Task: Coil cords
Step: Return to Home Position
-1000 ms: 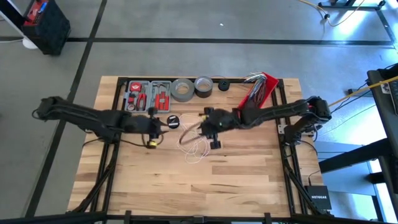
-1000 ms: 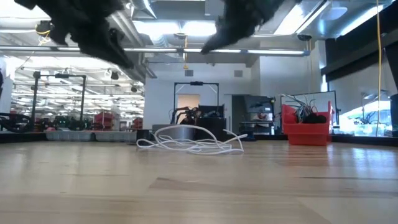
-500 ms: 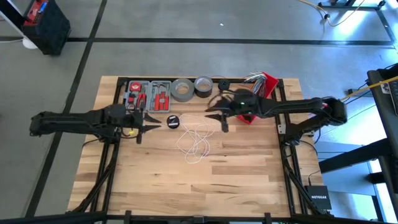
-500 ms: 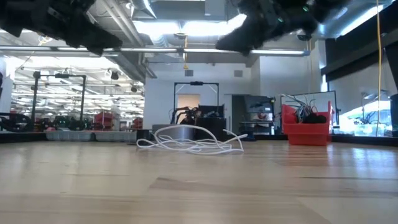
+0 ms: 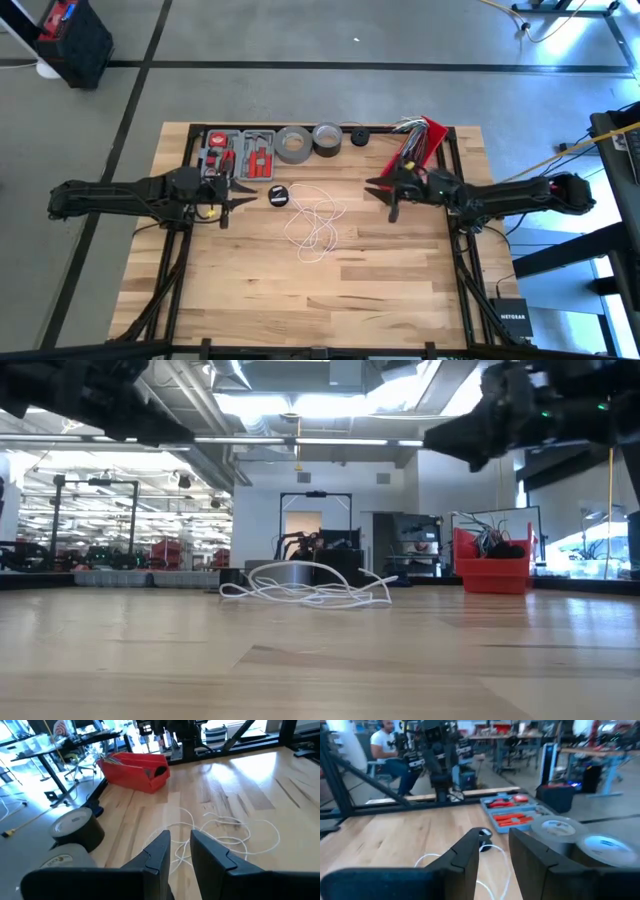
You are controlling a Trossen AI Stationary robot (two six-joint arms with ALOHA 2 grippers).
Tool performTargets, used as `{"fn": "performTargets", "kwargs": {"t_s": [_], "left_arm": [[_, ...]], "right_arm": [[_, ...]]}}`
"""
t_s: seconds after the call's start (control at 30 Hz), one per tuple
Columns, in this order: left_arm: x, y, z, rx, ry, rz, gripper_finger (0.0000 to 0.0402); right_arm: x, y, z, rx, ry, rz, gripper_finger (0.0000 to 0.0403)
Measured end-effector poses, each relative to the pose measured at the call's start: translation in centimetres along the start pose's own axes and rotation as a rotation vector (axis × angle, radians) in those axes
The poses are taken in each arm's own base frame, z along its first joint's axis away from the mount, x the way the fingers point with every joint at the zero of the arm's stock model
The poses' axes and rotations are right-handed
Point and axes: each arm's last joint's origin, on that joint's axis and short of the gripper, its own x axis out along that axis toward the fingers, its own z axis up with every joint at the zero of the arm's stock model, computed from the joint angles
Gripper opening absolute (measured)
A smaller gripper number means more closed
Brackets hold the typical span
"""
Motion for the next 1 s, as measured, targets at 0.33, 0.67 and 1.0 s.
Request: {"fn": "performTargets", "kwargs": {"t_s": [0.33,0.67,1.0], "left_arm": [[0.0,0.0,0.0,0.046,0.001,0.001,0.0068],[0.0,-0.1,0.1,0.004,-0.018,-0.030,0.0068],[0.0,-0.2,0.6,-0.019,-0.079,-0.108,0.0068]], "right_arm": [[-3.0,0.0,-0.6,-0.037,-0.106,-0.030,0.0111],[-6.3,-0.1,-1.6,-0.022,-0.252,-0.039,0.0111],[-7.0,-0.2,-1.8,-0.029,-0.221,-0.068,0.0111]]}}
